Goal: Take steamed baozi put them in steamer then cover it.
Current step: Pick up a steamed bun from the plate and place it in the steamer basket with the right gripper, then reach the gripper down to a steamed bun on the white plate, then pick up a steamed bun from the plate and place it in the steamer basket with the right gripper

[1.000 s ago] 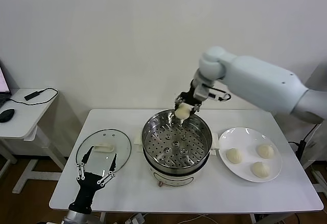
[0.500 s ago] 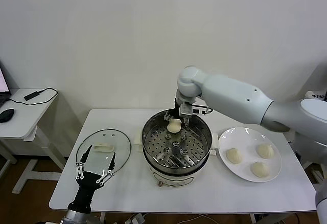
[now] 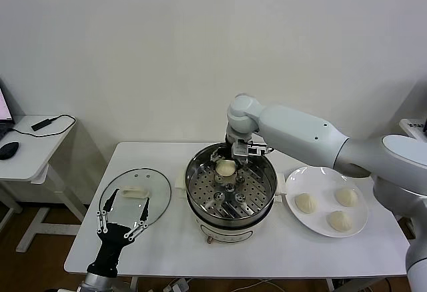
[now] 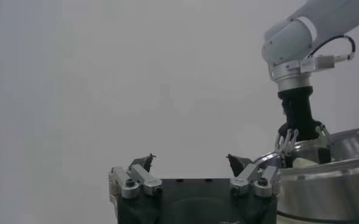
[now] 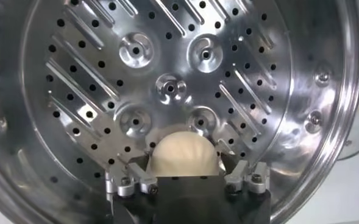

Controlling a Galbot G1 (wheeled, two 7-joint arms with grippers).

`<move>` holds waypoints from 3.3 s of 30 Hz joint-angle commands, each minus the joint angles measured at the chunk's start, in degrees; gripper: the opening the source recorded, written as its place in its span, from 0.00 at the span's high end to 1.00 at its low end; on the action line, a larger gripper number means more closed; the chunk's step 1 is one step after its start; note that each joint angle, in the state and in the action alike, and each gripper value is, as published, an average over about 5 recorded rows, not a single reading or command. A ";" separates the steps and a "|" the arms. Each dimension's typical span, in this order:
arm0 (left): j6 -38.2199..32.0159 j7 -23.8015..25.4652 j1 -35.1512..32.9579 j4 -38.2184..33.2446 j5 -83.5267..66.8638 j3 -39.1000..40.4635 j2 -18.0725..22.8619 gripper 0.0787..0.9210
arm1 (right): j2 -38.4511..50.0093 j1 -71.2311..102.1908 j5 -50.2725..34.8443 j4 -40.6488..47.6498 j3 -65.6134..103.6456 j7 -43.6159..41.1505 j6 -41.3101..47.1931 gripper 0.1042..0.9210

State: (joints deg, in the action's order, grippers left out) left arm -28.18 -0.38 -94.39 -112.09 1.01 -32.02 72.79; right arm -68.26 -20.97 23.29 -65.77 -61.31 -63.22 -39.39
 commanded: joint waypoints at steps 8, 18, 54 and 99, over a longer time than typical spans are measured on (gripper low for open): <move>0.52 0.02 0.47 -0.20 0.11 0.58 0.04 0.12 | 20.65 -18.55 -31.71 -9.24 -4.97 -12.63 23.70 0.12; 0.56 0.07 0.75 -0.13 0.24 1.07 -0.16 0.12 | 32.25 -16.48 -46.02 -2.64 -17.25 -8.71 42.89 0.12; 0.12 -0.08 0.72 0.90 0.32 0.68 0.31 0.12 | 27.00 9.79 -37.09 6.43 -8.74 5.45 43.15 0.12; 0.11 -0.32 1.83 0.29 0.34 1.85 -0.91 0.12 | 13.44 -37.20 -61.21 -15.60 -30.56 -6.62 51.34 0.33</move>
State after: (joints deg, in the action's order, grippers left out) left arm -28.16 -0.69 -92.68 -111.82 1.33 -30.23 71.91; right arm -44.95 -42.47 -25.20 -73.23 -83.54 -68.40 7.27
